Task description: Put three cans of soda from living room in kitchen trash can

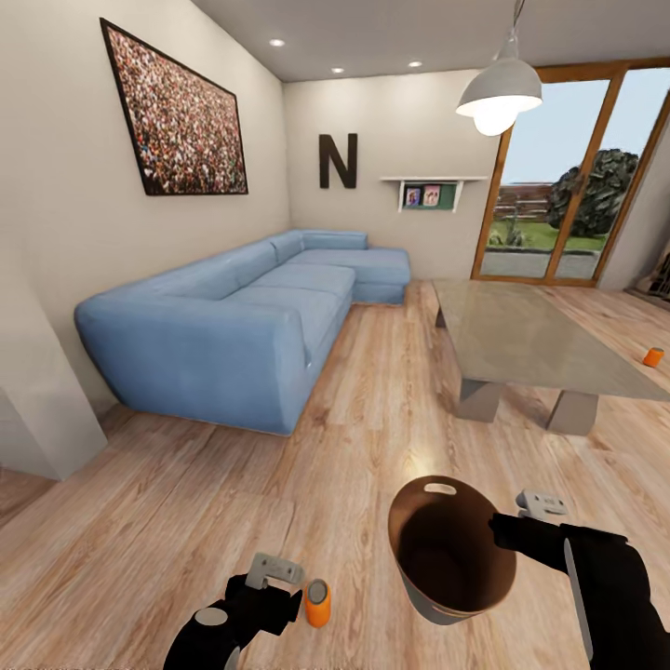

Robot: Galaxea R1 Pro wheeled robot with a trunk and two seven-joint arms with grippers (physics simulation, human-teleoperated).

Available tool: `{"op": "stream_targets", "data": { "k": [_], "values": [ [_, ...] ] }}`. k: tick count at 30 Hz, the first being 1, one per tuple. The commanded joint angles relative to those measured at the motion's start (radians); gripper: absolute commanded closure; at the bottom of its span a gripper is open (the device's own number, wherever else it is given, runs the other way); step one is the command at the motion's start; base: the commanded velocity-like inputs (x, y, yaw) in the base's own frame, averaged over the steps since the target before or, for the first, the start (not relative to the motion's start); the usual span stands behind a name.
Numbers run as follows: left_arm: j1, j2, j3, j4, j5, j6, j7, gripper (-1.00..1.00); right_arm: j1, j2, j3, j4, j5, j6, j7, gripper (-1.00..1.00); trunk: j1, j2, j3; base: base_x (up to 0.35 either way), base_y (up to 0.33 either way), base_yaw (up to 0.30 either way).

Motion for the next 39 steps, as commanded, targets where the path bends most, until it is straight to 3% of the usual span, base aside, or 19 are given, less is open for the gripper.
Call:
{"op": "stream_targets", "data": {
  "k": [1, 39],
  "values": [
    [0.0, 0.0, 0.0, 0.0, 0.0, 0.0, 0.0, -1.0, 0.0, 0.0, 0.0, 0.0, -0.021, 0.004, 0.0, 1.0, 0.0, 0.0, -0.001, 0.0, 0.0, 0.034],
    [-0.001, 0.0, 0.0, -0.001, 0.001, 0.001, 0.0, -1.0, 0.0, 0.0, -0.001, 0.001, -0.021, 0.002, -0.033, 1.0, 0.0, 0.0, -0.054, 0.0, 0.0, -0.013]
  ]
}}
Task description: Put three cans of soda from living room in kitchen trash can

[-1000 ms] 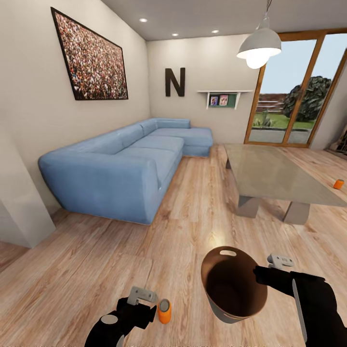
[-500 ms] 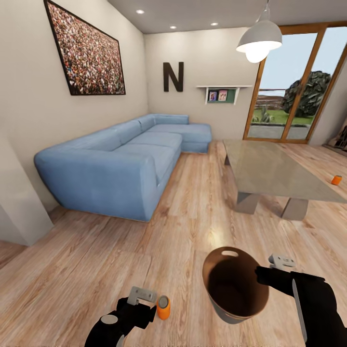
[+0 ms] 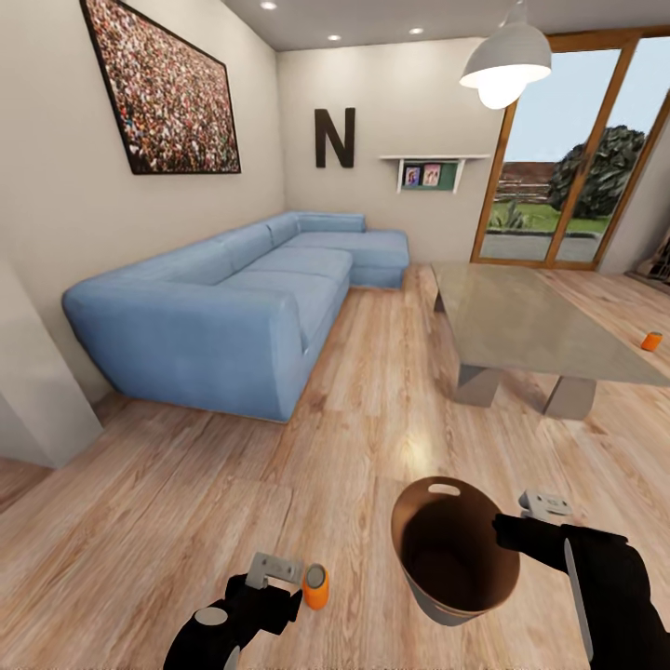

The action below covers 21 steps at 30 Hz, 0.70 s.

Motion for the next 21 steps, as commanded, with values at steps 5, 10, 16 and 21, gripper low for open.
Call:
{"op": "stream_targets", "data": {
  "k": [5, 10, 16, 21],
  "values": [
    [0.0, 0.0, 0.0, 0.0, 0.0, 0.0, 0.0, -1.0, 0.0, 0.0, 0.0, -0.001, -0.025, 0.005, 0.001, 1.0, 0.0, 0.0, -0.008, 0.0, 0.0, 0.0],
    [0.0, 0.0, 0.0, 0.0, -0.001, 0.0, 0.001, -1.0, 0.0, 0.0, 0.0, -0.001, -0.025, 0.005, 0.0, 1.0, 0.0, 0.0, -0.016, 0.0, 0.0, 0.0],
    [0.0, 0.0, 0.0, 0.0, -0.001, 0.0, 0.001, -1.0, 0.0, 0.0, 0.0, -0.001, -0.025, 0.005, 0.001, 1.0, 0.0, 0.0, -0.026, 0.0, 0.0, 0.0],
    [0.0, 0.0, 0.0, 0.0, -0.001, 0.0, 0.002, -1.0, 0.0, 0.0, 0.0, -0.001, -0.025, 0.005, 0.002, 1.0, 0.0, 0.0, -0.034, 0.0, 0.0, 0.0]
  ]
}}
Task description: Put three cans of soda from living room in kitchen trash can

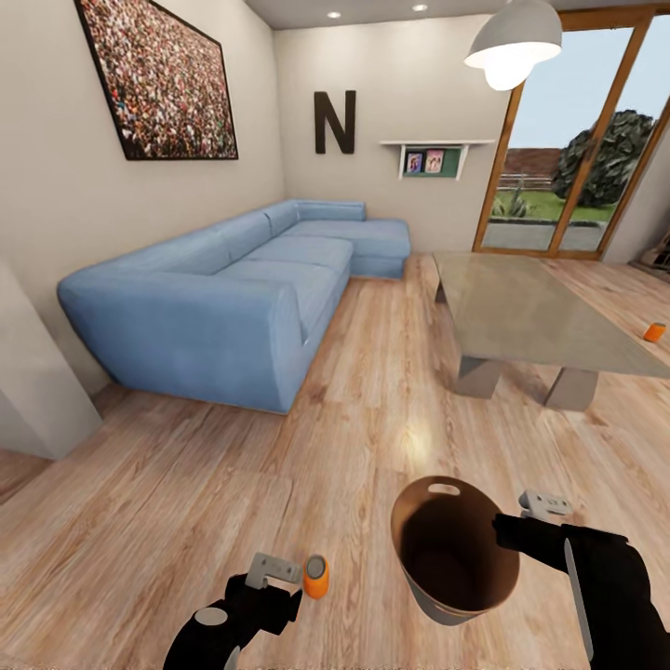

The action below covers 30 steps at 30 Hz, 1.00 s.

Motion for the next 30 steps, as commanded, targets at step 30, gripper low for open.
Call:
{"op": "stream_targets", "data": {
  "k": [30],
  "values": [
    [0.0, 0.002, 0.0, 0.001, -0.002, -0.001, 0.003, -1.0, 0.0, 0.0, 0.0, 0.0, -0.021, 0.001, -0.001, 1.0, 0.0, 0.0, -0.048, 0.0, 0.0, 0.0]
  ]
}}
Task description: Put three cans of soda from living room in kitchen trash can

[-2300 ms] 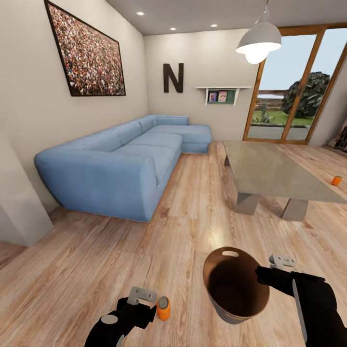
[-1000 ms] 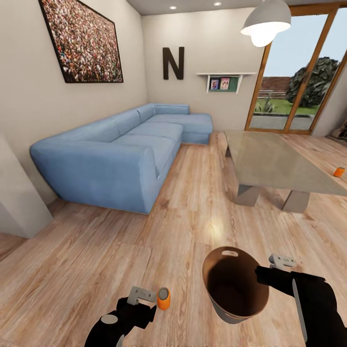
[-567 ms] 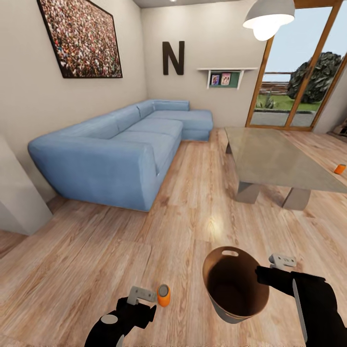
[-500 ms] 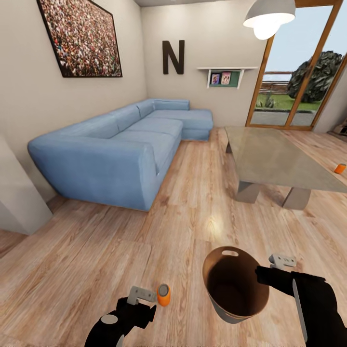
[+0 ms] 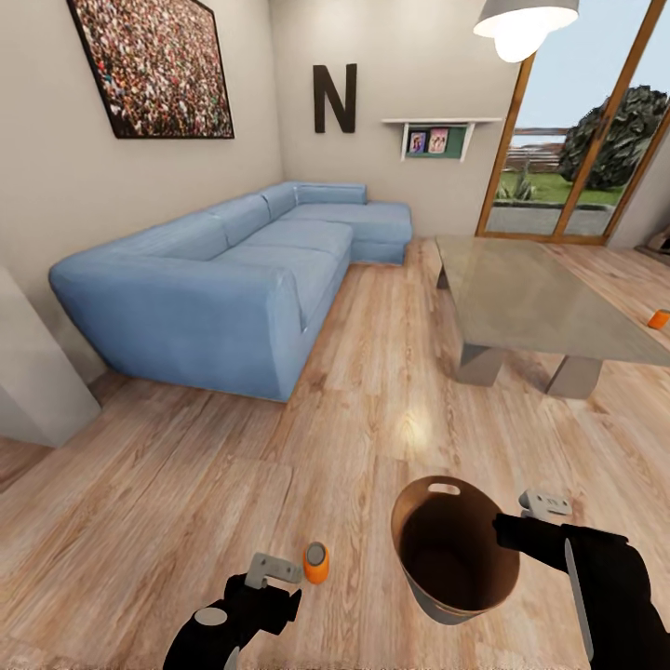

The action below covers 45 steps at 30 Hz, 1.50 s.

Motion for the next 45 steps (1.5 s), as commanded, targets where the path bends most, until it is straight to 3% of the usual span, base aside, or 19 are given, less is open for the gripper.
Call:
{"op": "stream_targets", "data": {
  "k": [1, 26, 34, 45],
  "values": [
    [0.0, 0.001, 0.0, 0.0, 0.0, 0.0, -0.001, -1.0, 0.0, 0.0, 0.001, 0.0, -0.02, 0.004, 0.0, 1.0, 0.0, 0.0, -0.002, 0.0, 0.0, 0.0],
    [0.001, 0.0, 0.0, -0.001, 0.0, -0.008, -0.002, -1.0, 0.0, 0.0, -0.001, -0.001, -0.022, 0.005, 0.005, 1.0, 0.0, 0.0, -0.029, 0.0, 0.0, 0.0],
    [0.0, 0.0, 0.0, -0.001, 0.0, -0.01, 0.0, -1.0, 0.0, -0.038, 0.001, -0.017, -0.022, -0.154, 0.004, 1.0, 0.0, 0.0, -0.029, 0.0, 0.0, 0.0],
    [0.001, -0.003, 0.0, -0.003, 0.0, -0.01, 0.0, -1.0, -0.006, -0.04, 0.019, -0.02, -0.023, -0.142, 0.013, 1.0, 0.0, 0.0, -0.029, 0.0, 0.0, 0.0]
  ]
}}
